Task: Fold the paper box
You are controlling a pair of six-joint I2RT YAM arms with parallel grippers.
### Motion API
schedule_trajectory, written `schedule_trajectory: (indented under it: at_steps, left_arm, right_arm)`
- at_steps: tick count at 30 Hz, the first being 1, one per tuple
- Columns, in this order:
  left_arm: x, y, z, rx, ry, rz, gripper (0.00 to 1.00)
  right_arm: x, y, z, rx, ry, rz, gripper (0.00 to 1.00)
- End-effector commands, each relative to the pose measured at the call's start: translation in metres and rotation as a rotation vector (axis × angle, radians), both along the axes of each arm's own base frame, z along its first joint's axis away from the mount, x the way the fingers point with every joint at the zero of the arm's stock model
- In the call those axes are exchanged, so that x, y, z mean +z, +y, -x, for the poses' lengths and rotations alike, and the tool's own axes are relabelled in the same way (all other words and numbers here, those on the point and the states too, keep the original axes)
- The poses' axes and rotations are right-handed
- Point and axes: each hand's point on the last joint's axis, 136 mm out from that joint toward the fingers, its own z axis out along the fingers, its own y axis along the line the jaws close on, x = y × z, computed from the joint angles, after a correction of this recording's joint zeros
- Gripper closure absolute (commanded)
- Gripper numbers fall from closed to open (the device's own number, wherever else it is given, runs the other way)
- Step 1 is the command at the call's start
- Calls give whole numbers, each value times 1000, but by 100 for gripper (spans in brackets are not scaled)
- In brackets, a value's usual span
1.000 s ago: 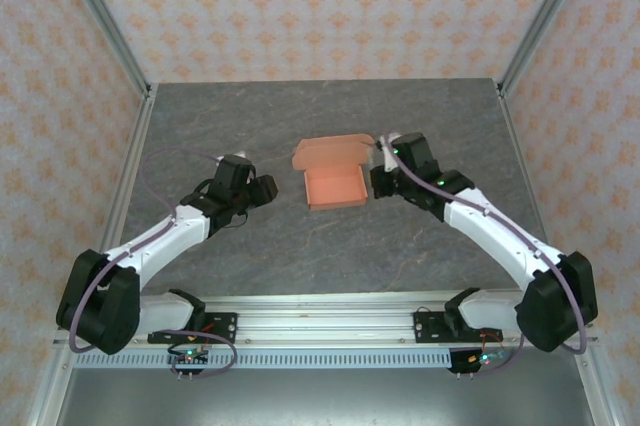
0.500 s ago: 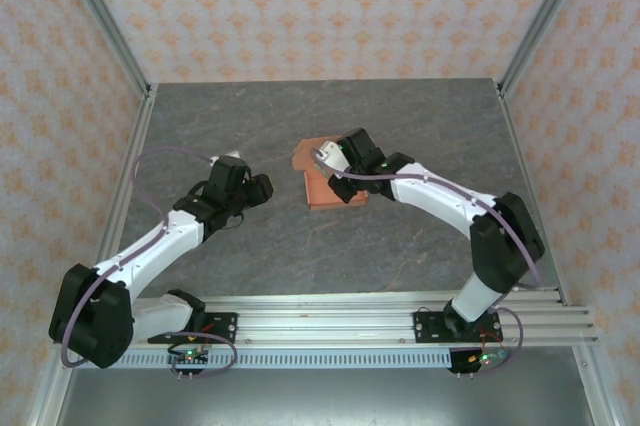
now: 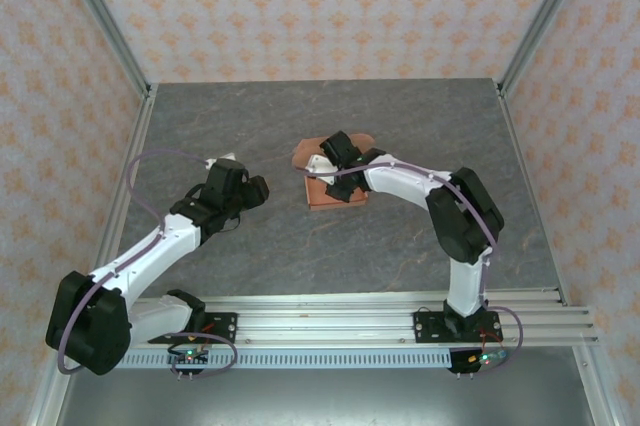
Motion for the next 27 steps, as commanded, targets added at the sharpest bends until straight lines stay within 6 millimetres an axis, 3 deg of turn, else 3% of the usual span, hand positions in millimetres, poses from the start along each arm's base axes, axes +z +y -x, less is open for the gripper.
schedule_trajectory:
  at_steps: [1,6,11,15,18,21,25,27]
  left_arm:
    - [-4,13,5,37,9,-38,40]
    - [-2,13,3,43,1,-39,40]
    - [5,11,-1,32,-25,-35,39]
    - [15,7,-8,23,-87,-8,29]
    - [29,-3,-19,-12,-172,22,24]
    - [36,-13,-34,-58,-254,33,20]
    - [41,-28,-48,-183,-383,-20,19]
    - [42,-36,-53,-256,-416,-63,19]
  right_arm:
    - [-2,-3,-6,16,-17,67,87]
    - [0,-4,-10,-8,-31,69,80]
    - [34,0,-9,-83,-64,-44,69]
    - [69,-4,0,-210,-79,-228,62]
    - [100,-22,3,-354,-91,-422,55]
    - [119,-47,3,-458,-75,-598,42]
    - [131,-91,-16,-595,-140,-740,31]
    - [131,-96,-23,-561,-118,-779,30]
